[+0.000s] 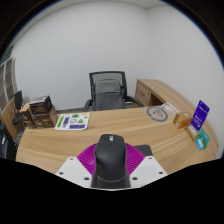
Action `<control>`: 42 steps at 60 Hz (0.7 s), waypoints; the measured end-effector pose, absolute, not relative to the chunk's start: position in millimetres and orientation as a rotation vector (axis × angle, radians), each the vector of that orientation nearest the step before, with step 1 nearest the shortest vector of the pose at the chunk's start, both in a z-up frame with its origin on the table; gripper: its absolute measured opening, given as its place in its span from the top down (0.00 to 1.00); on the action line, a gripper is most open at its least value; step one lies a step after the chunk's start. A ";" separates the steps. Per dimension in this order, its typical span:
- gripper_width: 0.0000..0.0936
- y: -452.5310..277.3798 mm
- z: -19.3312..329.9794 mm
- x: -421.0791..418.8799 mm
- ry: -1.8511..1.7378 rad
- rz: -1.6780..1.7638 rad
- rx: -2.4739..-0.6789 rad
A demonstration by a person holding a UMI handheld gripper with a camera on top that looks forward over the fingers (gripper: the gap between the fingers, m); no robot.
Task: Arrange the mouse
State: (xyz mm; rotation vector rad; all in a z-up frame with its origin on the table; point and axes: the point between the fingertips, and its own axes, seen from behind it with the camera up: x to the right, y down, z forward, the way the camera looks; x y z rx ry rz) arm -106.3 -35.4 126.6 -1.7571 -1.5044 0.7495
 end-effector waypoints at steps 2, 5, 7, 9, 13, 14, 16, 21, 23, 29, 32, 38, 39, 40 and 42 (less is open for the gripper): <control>0.61 -24.1 112.3 -106.4 -1.505 0.742 -1.775; 0.61 -8.4 89.6 -105.1 -1.507 0.722 -1.795; 0.61 -1.3 74.9 -104.0 -1.509 0.717 -1.812; 0.61 1.8 60.2 -103.7 -1.516 0.717 -1.827; 0.61 11.9 33.8 -98.9 -1.532 0.701 -1.852; 0.61 13.4 28.3 -98.0 -1.539 0.696 -1.855; 0.61 15.8 18.9 -96.0 -1.549 0.689 -1.859; 0.61 16.9 2.1 -91.5 -1.566 0.683 -1.868; 0.61 16.3 -3.3 -89.5 -1.573 0.685 -1.876; 0.58 14.7 -6.1 -89.4 -1.574 0.700 -1.863; 0.52 14.8 -6.6 -89.3 -1.569 0.700 -1.860; 0.35 13.5 -8.5 -89.2 -1.570 0.703 -1.866; 0.27 13.5 -8.4 -89.1 -1.570 0.702 -1.867; 0.15 12.7 -7.3 -89.1 -1.572 0.704 -1.865; 0.08 12.0 -2.9 -90.2 -1.570 0.711 -1.852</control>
